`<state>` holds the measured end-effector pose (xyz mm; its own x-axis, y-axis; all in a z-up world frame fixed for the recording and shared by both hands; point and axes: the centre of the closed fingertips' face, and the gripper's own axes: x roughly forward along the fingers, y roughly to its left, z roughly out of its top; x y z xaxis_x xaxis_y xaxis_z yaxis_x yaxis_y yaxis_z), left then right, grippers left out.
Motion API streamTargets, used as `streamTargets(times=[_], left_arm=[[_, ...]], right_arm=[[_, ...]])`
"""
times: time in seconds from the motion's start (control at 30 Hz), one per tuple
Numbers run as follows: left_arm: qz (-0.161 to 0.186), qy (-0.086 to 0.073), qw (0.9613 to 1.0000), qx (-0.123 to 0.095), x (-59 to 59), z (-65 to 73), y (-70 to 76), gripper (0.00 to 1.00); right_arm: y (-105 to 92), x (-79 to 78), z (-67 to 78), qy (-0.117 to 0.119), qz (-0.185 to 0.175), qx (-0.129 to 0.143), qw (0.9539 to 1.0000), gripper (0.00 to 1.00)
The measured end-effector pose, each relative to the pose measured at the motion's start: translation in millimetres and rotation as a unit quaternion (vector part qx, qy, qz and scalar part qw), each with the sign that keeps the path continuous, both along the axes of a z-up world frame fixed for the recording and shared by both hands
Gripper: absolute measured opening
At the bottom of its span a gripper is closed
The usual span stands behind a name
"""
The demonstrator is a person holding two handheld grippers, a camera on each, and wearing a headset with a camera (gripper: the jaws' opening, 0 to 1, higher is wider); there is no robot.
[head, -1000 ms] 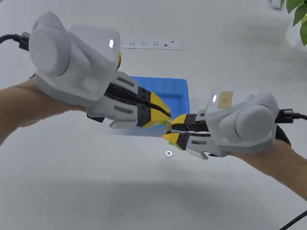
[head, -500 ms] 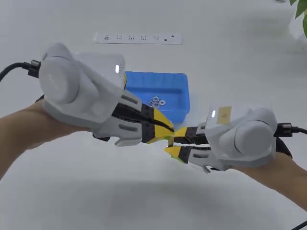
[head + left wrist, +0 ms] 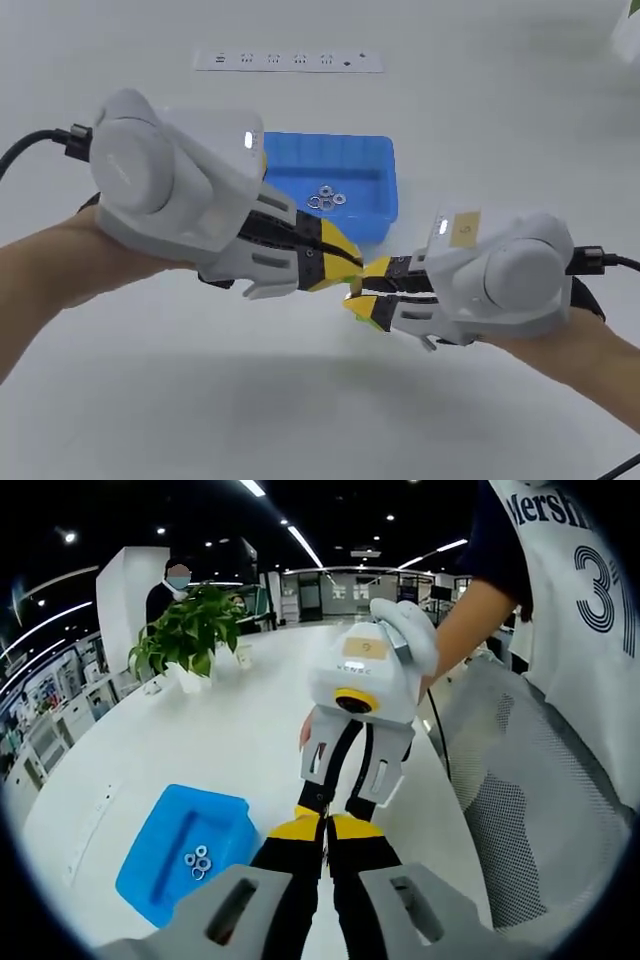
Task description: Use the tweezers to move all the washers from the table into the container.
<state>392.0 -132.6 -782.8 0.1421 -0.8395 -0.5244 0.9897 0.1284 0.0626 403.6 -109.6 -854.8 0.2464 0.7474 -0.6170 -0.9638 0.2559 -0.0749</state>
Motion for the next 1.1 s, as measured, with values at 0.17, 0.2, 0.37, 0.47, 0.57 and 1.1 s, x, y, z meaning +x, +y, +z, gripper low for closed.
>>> streamTargets(times=[0.17,0.2,0.37,0.47,0.57,1.1], left_arm=[[0.003,-0.002,1.0000,0.000,2.8,0.3,0.4,0.05],[0.002,-0.004,1.0000,0.001,2.8,0.3,0.6,0.05],[0.002,-0.010,0.9999,0.002,2.0,0.8,1.6,0.05],[0.003,-0.011,0.9999,0.001,2.4,1.1,2.0,0.05],[0.005,-0.015,0.9999,0.002,3.9,0.5,2.6,0.05],[-0.004,0.001,1.0000,0.000,0.9,-3.6,1.0,0.06]], right_arm=[[0.4,2.4,0.1,-0.002,0.000,0.000,1.0000,0.13],[0.7,2.4,0.2,-0.002,0.001,-0.001,1.0000,0.13],[1.8,1.9,0.9,-0.003,0.000,0.001,1.0000,0.13],[2.1,2.4,1.5,-0.003,-0.001,0.002,1.0000,0.13],[2.2,3.3,0.9,-0.004,0.000,0.000,1.0000,0.13],[1.9,2.7,-1.9,0.006,0.006,-0.001,1.0000,0.12]])
